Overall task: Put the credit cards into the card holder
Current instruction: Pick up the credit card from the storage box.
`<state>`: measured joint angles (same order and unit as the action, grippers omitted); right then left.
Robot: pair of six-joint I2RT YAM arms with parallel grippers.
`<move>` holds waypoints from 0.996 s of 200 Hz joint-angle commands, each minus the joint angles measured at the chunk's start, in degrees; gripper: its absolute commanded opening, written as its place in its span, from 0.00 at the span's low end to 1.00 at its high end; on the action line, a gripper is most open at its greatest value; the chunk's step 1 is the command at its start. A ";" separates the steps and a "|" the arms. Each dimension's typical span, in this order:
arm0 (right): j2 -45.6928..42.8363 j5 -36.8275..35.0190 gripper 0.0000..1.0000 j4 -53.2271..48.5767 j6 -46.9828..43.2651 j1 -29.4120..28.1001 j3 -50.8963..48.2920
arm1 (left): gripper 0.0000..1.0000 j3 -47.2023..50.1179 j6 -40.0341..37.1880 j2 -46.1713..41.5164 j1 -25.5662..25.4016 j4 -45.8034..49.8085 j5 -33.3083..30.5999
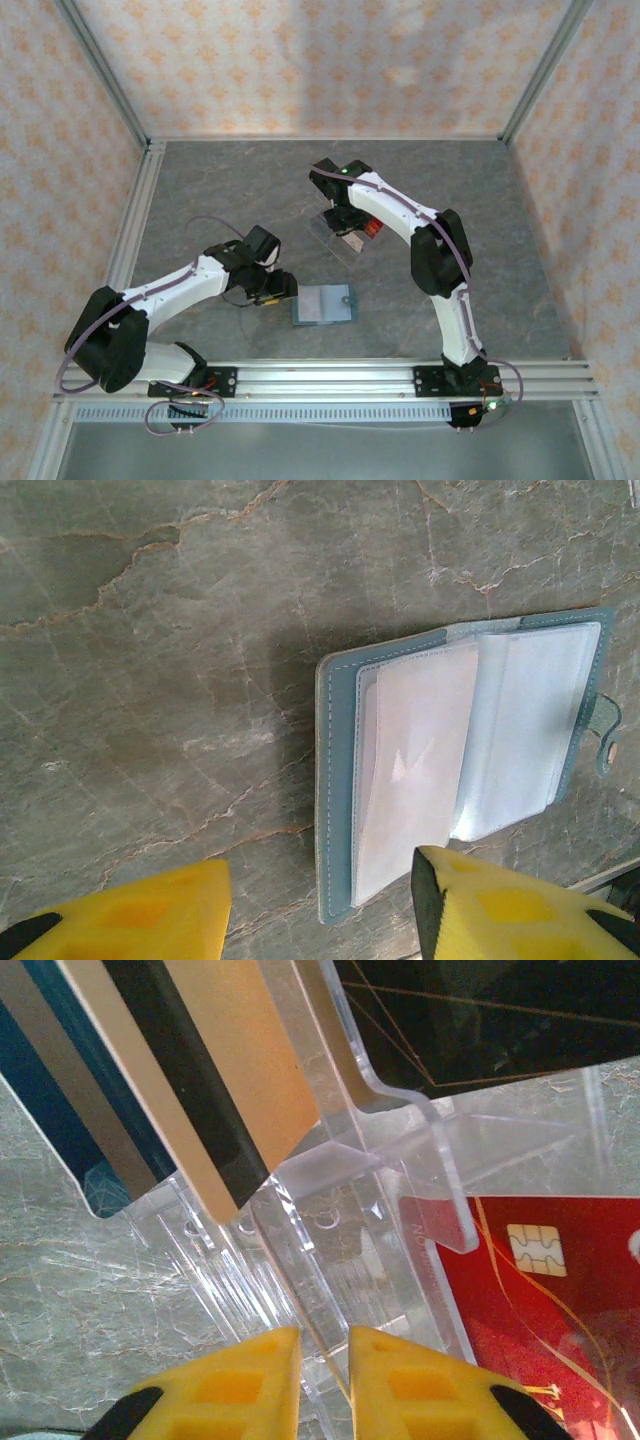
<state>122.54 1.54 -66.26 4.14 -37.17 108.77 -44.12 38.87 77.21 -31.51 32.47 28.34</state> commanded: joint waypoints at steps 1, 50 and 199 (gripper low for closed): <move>0.77 0.07 0.19 -2.21 -1.10 0.33 1.45 | 0.51 -1.07 -1.52 0.58 -0.29 -0.48 0.59; 1.49 1.32 0.19 -2.20 -1.33 0.25 1.04 | 0.51 -0.73 -1.38 0.38 -0.25 -0.37 0.58; 1.70 -0.04 0.06 -5.38 -3.00 0.25 4.80 | 0.52 -0.09 -0.99 -0.15 -0.28 -0.30 0.49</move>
<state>124.07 3.18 -68.27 2.09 -37.17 110.69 -44.12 38.89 77.32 -31.51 32.29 28.34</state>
